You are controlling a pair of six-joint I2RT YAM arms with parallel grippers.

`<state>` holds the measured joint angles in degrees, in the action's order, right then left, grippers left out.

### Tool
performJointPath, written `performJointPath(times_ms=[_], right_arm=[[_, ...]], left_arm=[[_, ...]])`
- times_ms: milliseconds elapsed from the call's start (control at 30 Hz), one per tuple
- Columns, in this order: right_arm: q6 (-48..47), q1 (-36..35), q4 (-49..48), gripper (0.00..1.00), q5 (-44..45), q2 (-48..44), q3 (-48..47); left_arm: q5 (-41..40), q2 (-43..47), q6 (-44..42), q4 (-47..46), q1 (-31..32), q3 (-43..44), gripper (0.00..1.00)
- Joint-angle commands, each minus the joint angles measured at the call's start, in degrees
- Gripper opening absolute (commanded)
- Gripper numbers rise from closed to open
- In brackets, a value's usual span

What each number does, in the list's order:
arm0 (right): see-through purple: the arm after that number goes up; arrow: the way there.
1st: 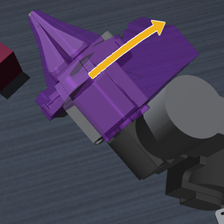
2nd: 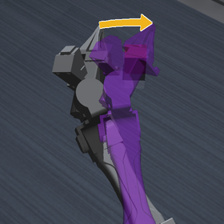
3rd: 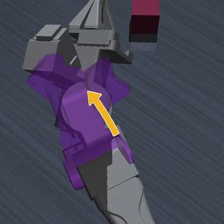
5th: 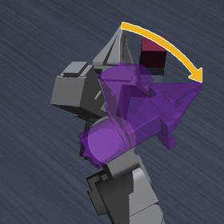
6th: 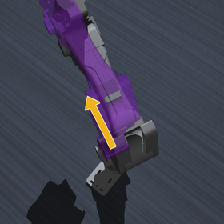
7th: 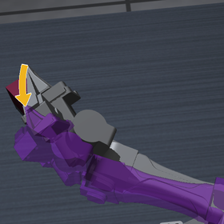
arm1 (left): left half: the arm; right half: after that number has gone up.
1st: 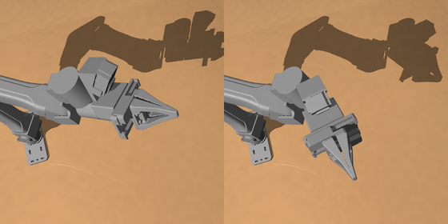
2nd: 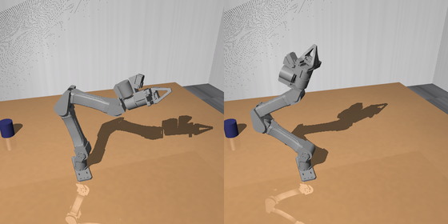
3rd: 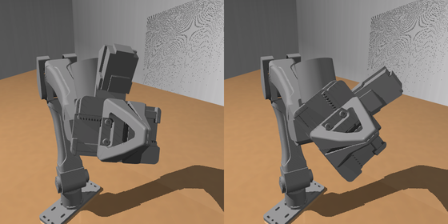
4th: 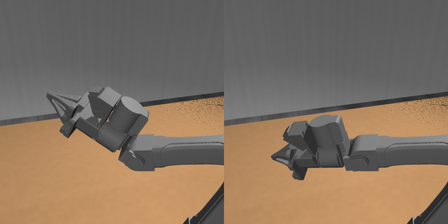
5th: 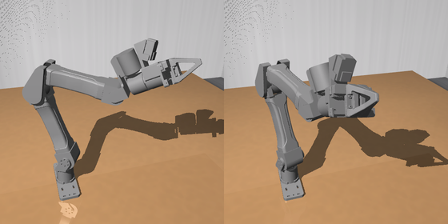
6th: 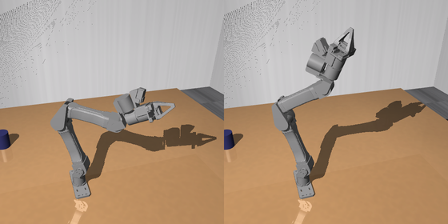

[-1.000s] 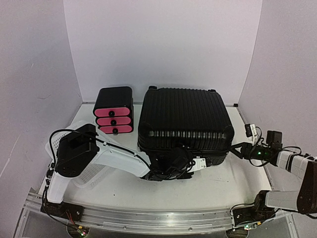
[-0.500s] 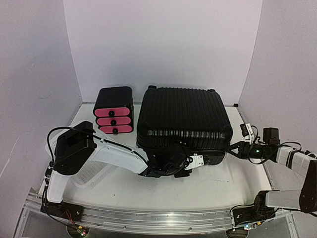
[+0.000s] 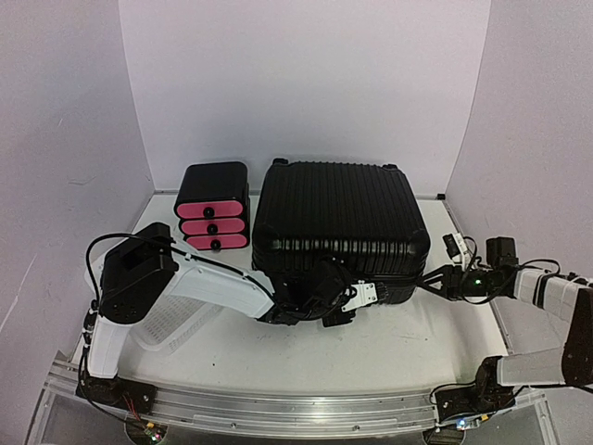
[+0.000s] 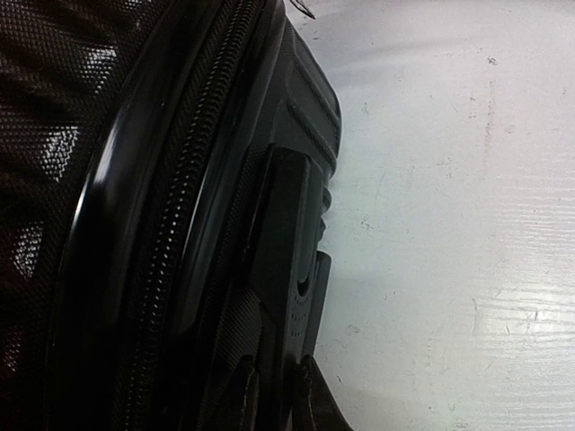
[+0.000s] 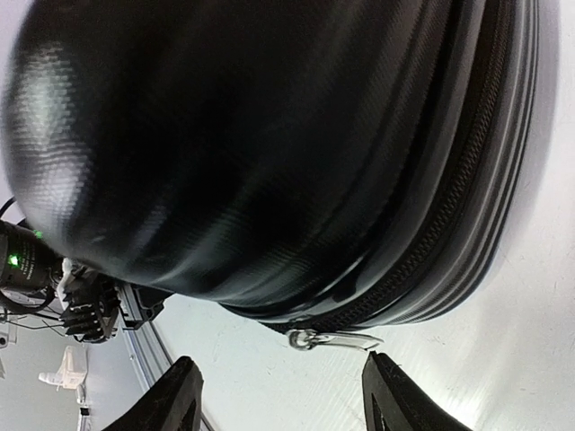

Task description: Open, take out, and arrange the luggage

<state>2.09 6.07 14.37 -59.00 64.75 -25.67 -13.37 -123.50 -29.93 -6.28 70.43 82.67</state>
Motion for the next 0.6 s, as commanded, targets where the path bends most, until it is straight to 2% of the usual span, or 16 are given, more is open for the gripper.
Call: performJointPath(times_ms=[0, 133, 300, 567], right_arm=[[-0.63, -0.35, -1.66, 0.62, 0.75, 3.76, -3.41], [1.61, -1.25, -7.1, 0.62, -0.17, 7.41, -3.97], [0.64, -3.39, -8.02, 0.62, -1.34, 10.27, -5.5], [1.08, -3.78, -9.18, 0.53, -1.42, 5.6, -2.98]], left_arm=[[-6.85, 3.13, 4.11, 2.68, -3.73, -1.5, 0.05], [-7.03, 3.4, 4.85, 2.72, -3.72, -1.79, 0.05], [-6.83, 3.21, 5.39, 2.68, -3.72, -1.51, 0.05], [-6.74, 2.7, 5.76, 2.73, -3.72, -1.07, 0.05]])
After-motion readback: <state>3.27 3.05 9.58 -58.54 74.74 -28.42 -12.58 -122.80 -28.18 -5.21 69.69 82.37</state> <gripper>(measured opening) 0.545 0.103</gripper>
